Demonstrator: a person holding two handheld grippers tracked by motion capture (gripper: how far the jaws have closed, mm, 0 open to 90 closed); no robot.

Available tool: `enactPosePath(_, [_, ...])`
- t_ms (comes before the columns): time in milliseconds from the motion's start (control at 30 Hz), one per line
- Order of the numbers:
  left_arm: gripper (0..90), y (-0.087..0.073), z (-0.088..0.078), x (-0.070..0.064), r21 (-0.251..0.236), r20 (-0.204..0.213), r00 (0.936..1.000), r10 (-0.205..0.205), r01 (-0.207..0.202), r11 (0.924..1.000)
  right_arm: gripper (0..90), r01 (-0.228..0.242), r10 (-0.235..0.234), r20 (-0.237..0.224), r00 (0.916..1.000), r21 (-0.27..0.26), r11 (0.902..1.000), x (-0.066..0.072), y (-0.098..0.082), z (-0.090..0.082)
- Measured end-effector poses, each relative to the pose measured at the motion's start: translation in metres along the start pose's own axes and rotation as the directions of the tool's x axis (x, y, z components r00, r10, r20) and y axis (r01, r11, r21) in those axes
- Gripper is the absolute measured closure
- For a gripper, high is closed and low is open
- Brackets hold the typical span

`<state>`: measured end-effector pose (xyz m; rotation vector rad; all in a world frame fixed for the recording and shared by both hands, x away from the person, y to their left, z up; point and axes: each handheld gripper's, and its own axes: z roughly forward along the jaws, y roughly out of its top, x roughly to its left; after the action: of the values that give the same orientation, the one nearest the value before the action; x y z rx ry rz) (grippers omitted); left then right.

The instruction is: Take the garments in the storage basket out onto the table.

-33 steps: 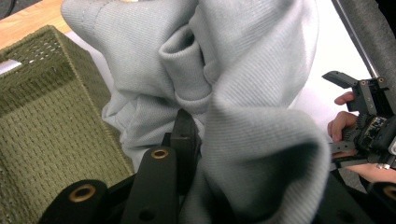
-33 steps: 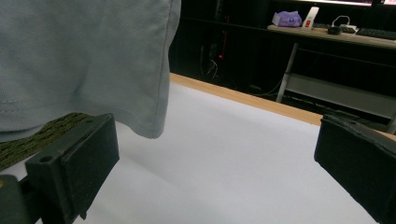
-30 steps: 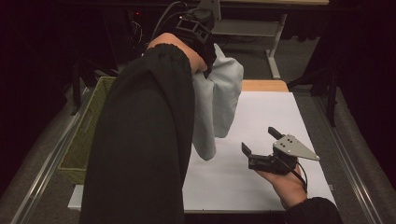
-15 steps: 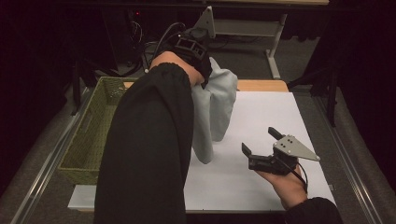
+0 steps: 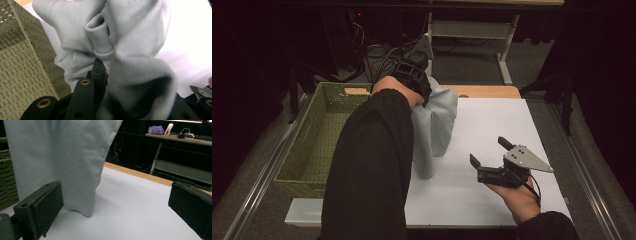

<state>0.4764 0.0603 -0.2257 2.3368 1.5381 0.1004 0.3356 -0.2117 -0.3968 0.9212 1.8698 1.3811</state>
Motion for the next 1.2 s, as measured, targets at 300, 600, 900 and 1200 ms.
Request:
enactPosePath(300, [68.8,0.003,0.013,0.008,-0.028,-0.009,0.9997,-0.022,0.021,0.9994,0.7,-0.002,0.002,0.001,1.0000,0.003,1.0000,0.000,-0.001,0.001])
enactPosePath(600, [68.7,0.004,0.030,0.011,-0.035,-0.038,0.9992,-0.015,0.014,0.9993,0.7,-0.006,0.006,0.000,1.0000,0.004,1.0000,-0.001,-0.001,0.000])
enactPosePath(900, [68.6,-0.002,0.050,0.012,-0.028,-0.024,0.9996,-0.013,0.012,0.9995,0.7,-0.003,0.003,-0.001,1.0000,0.005,1.0000,-0.001,-0.001,0.000])
enactPosePath(1200, [68.3,-0.013,0.074,0.017,0.002,-0.007,0.9997,-0.023,0.023,0.9997,0.7,-0.005,0.005,-0.003,1.0000,0.006,1.0000,0.000,-0.001,0.001])
